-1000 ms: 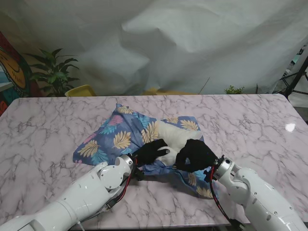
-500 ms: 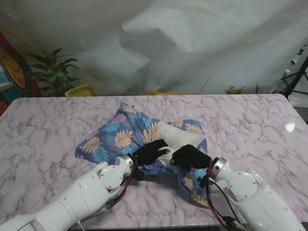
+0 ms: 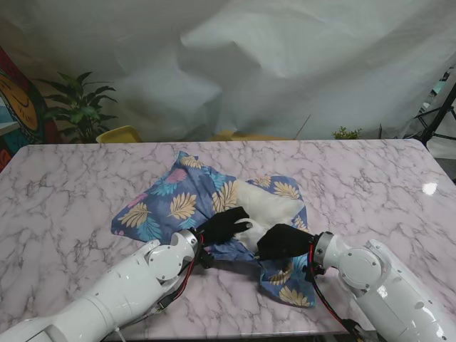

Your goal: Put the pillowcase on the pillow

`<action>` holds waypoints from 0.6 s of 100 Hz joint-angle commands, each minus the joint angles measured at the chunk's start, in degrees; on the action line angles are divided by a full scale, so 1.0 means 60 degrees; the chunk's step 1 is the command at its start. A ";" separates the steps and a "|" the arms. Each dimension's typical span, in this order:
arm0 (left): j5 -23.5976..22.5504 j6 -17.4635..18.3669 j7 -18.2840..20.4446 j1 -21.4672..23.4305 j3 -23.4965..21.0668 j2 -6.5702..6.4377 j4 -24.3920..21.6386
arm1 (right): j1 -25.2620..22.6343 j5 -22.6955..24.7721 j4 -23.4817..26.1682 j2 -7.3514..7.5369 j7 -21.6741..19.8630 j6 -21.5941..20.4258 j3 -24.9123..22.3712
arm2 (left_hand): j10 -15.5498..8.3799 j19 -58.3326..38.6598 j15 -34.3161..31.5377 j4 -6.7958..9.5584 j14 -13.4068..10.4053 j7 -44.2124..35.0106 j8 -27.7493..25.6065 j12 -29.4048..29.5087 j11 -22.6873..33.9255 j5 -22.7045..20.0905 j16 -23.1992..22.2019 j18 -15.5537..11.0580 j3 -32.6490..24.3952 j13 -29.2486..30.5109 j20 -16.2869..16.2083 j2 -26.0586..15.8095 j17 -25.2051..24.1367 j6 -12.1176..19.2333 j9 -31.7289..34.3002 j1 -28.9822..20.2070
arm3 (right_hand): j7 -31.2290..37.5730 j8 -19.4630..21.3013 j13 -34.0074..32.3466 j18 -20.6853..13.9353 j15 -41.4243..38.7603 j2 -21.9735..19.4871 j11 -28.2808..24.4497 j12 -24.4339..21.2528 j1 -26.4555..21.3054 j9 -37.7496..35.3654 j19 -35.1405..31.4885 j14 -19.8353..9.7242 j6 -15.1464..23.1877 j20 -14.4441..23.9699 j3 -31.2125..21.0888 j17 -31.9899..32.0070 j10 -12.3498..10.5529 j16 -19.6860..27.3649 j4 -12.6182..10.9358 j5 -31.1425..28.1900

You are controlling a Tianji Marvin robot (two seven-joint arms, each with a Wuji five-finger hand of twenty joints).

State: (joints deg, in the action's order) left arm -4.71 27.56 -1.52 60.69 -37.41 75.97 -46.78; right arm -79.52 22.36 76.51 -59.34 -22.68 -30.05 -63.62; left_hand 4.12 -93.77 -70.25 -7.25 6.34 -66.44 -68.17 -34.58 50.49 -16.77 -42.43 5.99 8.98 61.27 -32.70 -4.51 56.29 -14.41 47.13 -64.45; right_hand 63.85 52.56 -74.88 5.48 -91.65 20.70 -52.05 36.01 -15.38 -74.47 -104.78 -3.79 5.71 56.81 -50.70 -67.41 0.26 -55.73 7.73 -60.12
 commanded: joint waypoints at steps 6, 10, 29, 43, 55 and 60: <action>-0.0075 -0.0265 0.0265 0.0237 0.0134 -0.0159 0.0563 | 0.0072 0.1175 0.0282 0.0322 0.0076 -0.0326 -0.0208 | 0.0183 0.0282 0.0307 0.0415 0.0546 -0.0725 -0.0335 -0.0224 0.0758 -0.0025 0.0161 0.0952 -0.0955 0.0200 0.0195 -0.0694 -0.0324 -0.0808 0.0638 -0.0912 | 0.1053 0.0059 -0.0195 -0.2719 -0.1427 -0.0991 0.0179 -0.0217 0.1181 -0.1489 -0.2533 -0.2806 0.1904 0.0365 0.0839 -0.0720 0.0164 -0.0472 0.0088 -0.0294; -0.0077 -0.0263 0.0271 0.0232 0.0141 -0.0160 0.0565 | 0.0014 0.1900 0.0463 0.0351 0.0203 -0.0345 -0.0299 | 0.0184 0.0281 0.0306 0.0419 0.0543 -0.0725 -0.0333 -0.0223 0.0756 -0.0025 0.0162 0.0951 -0.0965 0.0201 0.0196 -0.0703 -0.0324 -0.0808 0.0632 -0.0919 | 0.0721 -0.0329 -0.0196 -0.2738 -0.1443 -0.1259 -0.0844 0.0181 0.1365 -0.1512 -0.2533 -0.2941 0.2046 0.0374 0.1104 -0.0724 0.0071 -0.0637 0.0057 -0.0412; -0.0078 -0.0247 0.0283 0.0218 0.0155 -0.0156 0.0584 | -0.0191 0.3700 0.1169 0.0481 0.0174 -0.0233 -0.0581 | 0.0174 0.0282 0.0306 0.0419 0.0530 -0.0726 -0.0326 -0.0225 0.0764 -0.0029 0.0166 0.0943 -0.0959 0.0203 0.0198 -0.0695 -0.0324 -0.0801 0.0641 -0.0906 | -0.2340 -0.3995 -0.0238 -0.2728 -0.1226 -0.1948 -0.4352 0.1573 0.1477 -0.1428 -0.2533 -0.3820 0.1099 0.0108 0.2013 -0.0689 -0.2203 -0.1458 -0.0171 0.0505; -0.0079 -0.0248 0.0283 0.0219 0.0155 -0.0156 0.0590 | -0.0272 0.4387 0.1694 0.0621 -0.0673 0.0085 -0.0812 | 0.0175 0.0282 0.0308 0.0418 0.0534 -0.0732 -0.0327 -0.0229 0.0769 -0.0033 0.0169 0.0930 -0.0958 0.0206 0.0200 -0.0691 -0.0323 -0.0791 0.0640 -0.0901 | -0.1841 -0.4824 -0.0270 -0.2578 -0.0938 -0.2611 -0.5364 0.2610 0.1384 -0.1383 -0.2533 -0.4727 0.1259 -0.0679 0.3206 -0.0598 -0.3098 -0.1848 -0.0376 -0.1151; -0.0096 -0.0274 0.0297 0.0226 0.0156 -0.0173 0.0559 | -0.0421 0.4938 0.1986 0.0635 -0.0792 0.0269 -0.1036 | 0.0164 0.0282 0.0308 0.0418 0.0534 -0.0735 -0.0323 -0.0233 0.0777 -0.0047 0.0170 0.0928 -0.0958 0.0206 0.0201 -0.0676 -0.0323 -0.0786 0.0645 -0.0902 | -0.0911 -0.4648 -0.0269 -0.2229 -0.0980 -0.2620 -0.5691 0.2913 0.1160 -0.1386 -0.2533 -0.4591 0.1886 -0.0999 0.3348 -0.0541 -0.2786 -0.1888 -0.0471 -0.2293; -0.0097 -0.0278 0.0299 0.0227 0.0156 -0.0175 0.0555 | -0.0491 0.5134 0.2065 0.0627 -0.0742 0.0294 -0.1124 | 0.0157 0.0281 0.0312 0.0418 0.0522 -0.0731 -0.0320 -0.0233 0.0774 -0.0040 0.0172 0.0927 -0.0959 0.0194 0.0202 -0.0676 -0.0323 -0.0778 0.0635 -0.0901 | -0.0074 -0.4174 -0.0264 -0.2122 -0.1028 -0.2457 -0.5770 0.2965 0.1126 -0.1392 -0.2533 -0.4465 0.2032 -0.1064 0.3143 -0.0532 -0.2628 -0.1880 -0.0513 -0.2355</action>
State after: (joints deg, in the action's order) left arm -4.84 27.58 -1.30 60.51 -37.12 75.99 -46.73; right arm -81.65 54.35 89.30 -56.55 -26.44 -28.90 -69.70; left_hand 4.12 -93.77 -70.16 -7.25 6.32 -66.45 -68.17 -34.58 50.49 -16.77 -42.30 5.88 8.98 61.27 -32.70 -4.46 56.29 -14.41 47.13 -64.45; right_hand 43.29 19.76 -75.98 -2.59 -95.47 6.87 -76.92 51.31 -8.24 -78.29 -104.92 -13.91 13.88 51.27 -31.88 -68.44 -14.96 -65.72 6.63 -58.09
